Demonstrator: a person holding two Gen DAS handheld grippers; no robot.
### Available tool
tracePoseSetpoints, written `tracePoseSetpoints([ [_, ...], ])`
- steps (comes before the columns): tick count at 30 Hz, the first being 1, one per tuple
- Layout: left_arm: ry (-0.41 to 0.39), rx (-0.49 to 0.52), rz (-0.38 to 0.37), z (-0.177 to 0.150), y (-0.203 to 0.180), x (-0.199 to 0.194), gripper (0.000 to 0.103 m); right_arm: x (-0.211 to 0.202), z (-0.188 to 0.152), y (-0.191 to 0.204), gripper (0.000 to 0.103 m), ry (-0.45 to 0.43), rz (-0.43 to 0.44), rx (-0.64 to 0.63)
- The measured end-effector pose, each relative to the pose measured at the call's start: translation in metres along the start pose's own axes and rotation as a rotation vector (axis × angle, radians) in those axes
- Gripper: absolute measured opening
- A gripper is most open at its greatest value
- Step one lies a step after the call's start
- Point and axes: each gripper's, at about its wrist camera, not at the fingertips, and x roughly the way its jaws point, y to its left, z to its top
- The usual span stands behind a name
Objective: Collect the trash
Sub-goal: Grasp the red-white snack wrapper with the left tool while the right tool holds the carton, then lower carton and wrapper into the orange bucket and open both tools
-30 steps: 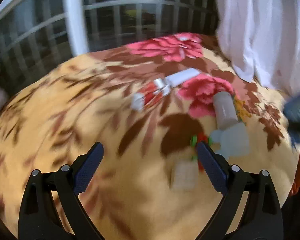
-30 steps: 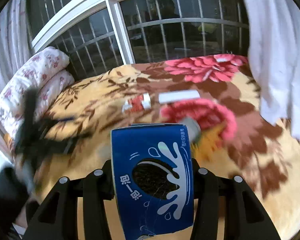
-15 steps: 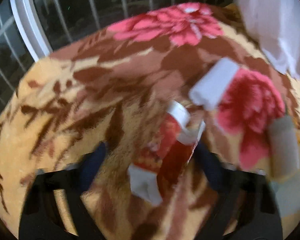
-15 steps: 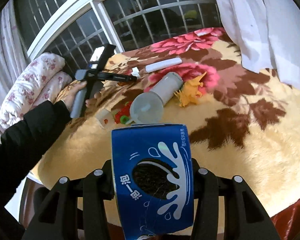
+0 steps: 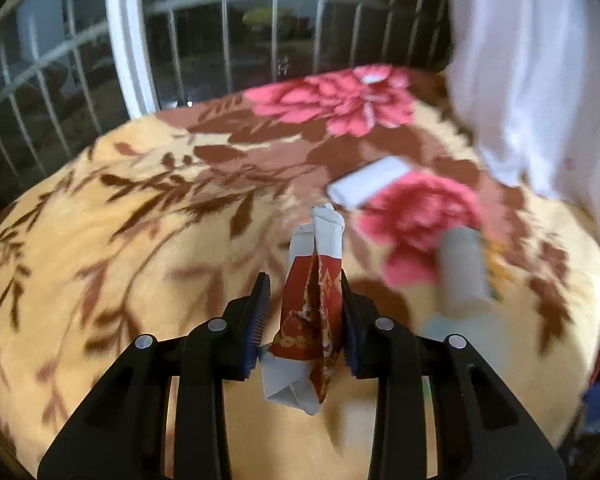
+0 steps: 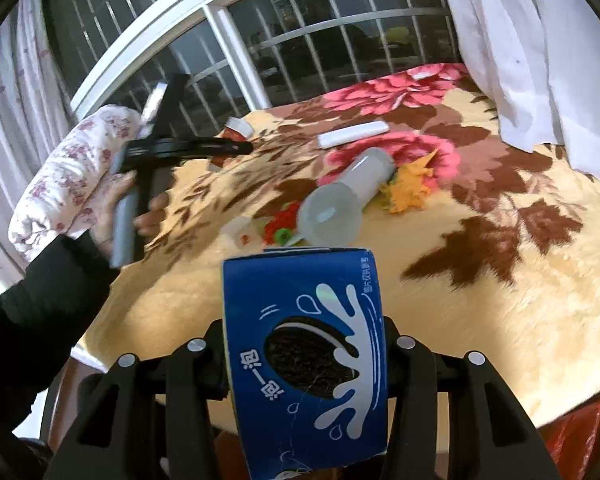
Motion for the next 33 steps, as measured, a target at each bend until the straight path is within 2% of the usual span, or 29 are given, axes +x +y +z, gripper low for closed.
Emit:
tracePoseSetpoints([
  [2, -0.012, -0.007, 0.004, -0.018, -0.008, -0.027, 0.032, -0.005, -0.007, 0.008, 0.048, 0.007, 0.022, -0.001],
  [6, -0.038, -0.02, 0.026, -0.081, -0.029, -0.091, 0.032, -0.016, -0.028, 0.026, 0.048, 0.032, 0.047, -0.018],
  [8, -0.047, -0.026, 0.059, -0.105, -0.036, -0.108, 0.032, -0.021, -0.044, 0.036, 0.048, 0.059, 0.067, -0.031],
  [11, -0.073, -0.025, 0.122, -0.156, -0.053, -0.141, 0.032, -0.027, -0.066, 0.047, 0.048, 0.091, 0.073, -0.055],
  [14, -0.063, -0.031, 0.122, -0.202, -0.062, -0.161, 0.032, -0.03, -0.087, 0.052, 0.048, 0.123, 0.076, -0.066],
  [16, -0.033, -0.043, 0.109, -0.227, -0.069, -0.164, 0.032, -0.029, -0.104, 0.051, 0.048, 0.155, 0.085, -0.056],
  [20, 0.03, -0.07, 0.138, -0.281, -0.081, -0.158, 0.032, -0.019, -0.14, 0.052, 0.048, 0.213, 0.105, -0.041],
  [23, 0.089, -0.06, 0.143, -0.32, -0.093, -0.141, 0.032, -0.004, -0.172, 0.054, 0.048, 0.253, 0.11, -0.042],
  [25, 0.126, -0.044, 0.118, -0.345, -0.098, -0.124, 0.033, 0.009, -0.189, 0.054, 0.048, 0.274, 0.102, -0.039],
  [28, 0.181, -0.056, 0.055, -0.365, -0.096, -0.101, 0.033, 0.027, -0.209, 0.049, 0.048, 0.297, 0.09, -0.015],
  [30, 0.217, -0.084, 0.016, -0.368, -0.09, -0.091, 0.033, 0.034, -0.218, 0.047, 0.048, 0.311, 0.069, -0.021],
  [33, 0.23, -0.104, -0.011, -0.368, -0.084, -0.086, 0.033, 0.044, -0.226, 0.048, 0.048, 0.338, 0.053, -0.03],
])
